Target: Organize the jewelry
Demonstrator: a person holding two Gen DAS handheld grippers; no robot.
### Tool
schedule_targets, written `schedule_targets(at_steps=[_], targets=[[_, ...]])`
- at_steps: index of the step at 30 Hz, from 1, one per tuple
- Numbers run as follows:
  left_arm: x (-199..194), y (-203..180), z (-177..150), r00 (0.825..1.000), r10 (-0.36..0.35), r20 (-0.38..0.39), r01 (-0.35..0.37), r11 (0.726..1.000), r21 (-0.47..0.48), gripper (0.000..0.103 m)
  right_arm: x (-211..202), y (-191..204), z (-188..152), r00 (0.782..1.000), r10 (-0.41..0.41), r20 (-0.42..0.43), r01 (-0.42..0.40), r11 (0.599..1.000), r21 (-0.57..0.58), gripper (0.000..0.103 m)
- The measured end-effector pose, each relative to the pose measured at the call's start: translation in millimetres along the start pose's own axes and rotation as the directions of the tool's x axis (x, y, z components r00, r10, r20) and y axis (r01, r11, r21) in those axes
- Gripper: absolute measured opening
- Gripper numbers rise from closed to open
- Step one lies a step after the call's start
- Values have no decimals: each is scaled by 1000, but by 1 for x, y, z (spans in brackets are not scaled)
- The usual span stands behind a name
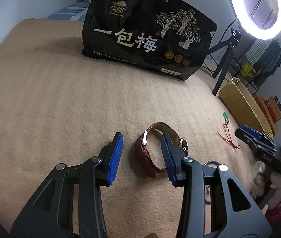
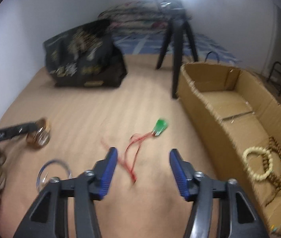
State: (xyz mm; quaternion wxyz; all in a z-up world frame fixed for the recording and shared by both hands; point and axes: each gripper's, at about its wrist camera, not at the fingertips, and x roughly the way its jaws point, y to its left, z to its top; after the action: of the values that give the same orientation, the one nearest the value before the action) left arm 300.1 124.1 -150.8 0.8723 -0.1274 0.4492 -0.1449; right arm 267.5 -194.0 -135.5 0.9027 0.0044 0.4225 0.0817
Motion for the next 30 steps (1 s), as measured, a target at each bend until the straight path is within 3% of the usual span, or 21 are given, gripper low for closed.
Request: schedule_targets(at_steps=[7, 13, 14, 15, 17, 18, 19, 24, 30], targets=[[6, -13, 3, 1000, -3, -18, 4, 999, 35, 41, 33, -1, 16, 999, -31, -35, 31, 999, 18, 56], [22, -23, 4, 996, 58, -63, -53, 996, 71, 41, 50, 7, 20, 997, -60, -58, 59, 998, -15, 50], [23, -24, 4, 995, 69, -65, -64, 995, 75, 36, 51, 7, 20, 997, -55, -56, 54, 998, -15, 42], [24, -24, 3, 994, 85, -65, -80, 994, 77, 30, 52, 6, 22, 998, -36, -56, 36, 999, -15, 27], [24, -24, 3, 991, 117, -64, -112, 990, 81, 20, 54, 6, 22, 998, -18, -55, 17, 1000, -16, 16], [24, -24, 3, 989, 131, -64, -125, 989, 82, 12, 53, 7, 22, 999, -10, -51, 10, 1000, -17, 16], [24, -23, 4, 988, 138, -67, -133, 988, 79, 11, 53, 7, 22, 999, -4, -49, 3, 1000, -18, 16], [19, -24, 7, 985, 155, -73, -151, 987, 60, 10, 38, 6, 20, 999, 42, -28, -42, 999, -5, 15], [2, -53, 14, 987, 158, -25, -156, 985, 75, 10, -2, 0, 17, 996, 88, 22, -88, 996, -24, 15]])
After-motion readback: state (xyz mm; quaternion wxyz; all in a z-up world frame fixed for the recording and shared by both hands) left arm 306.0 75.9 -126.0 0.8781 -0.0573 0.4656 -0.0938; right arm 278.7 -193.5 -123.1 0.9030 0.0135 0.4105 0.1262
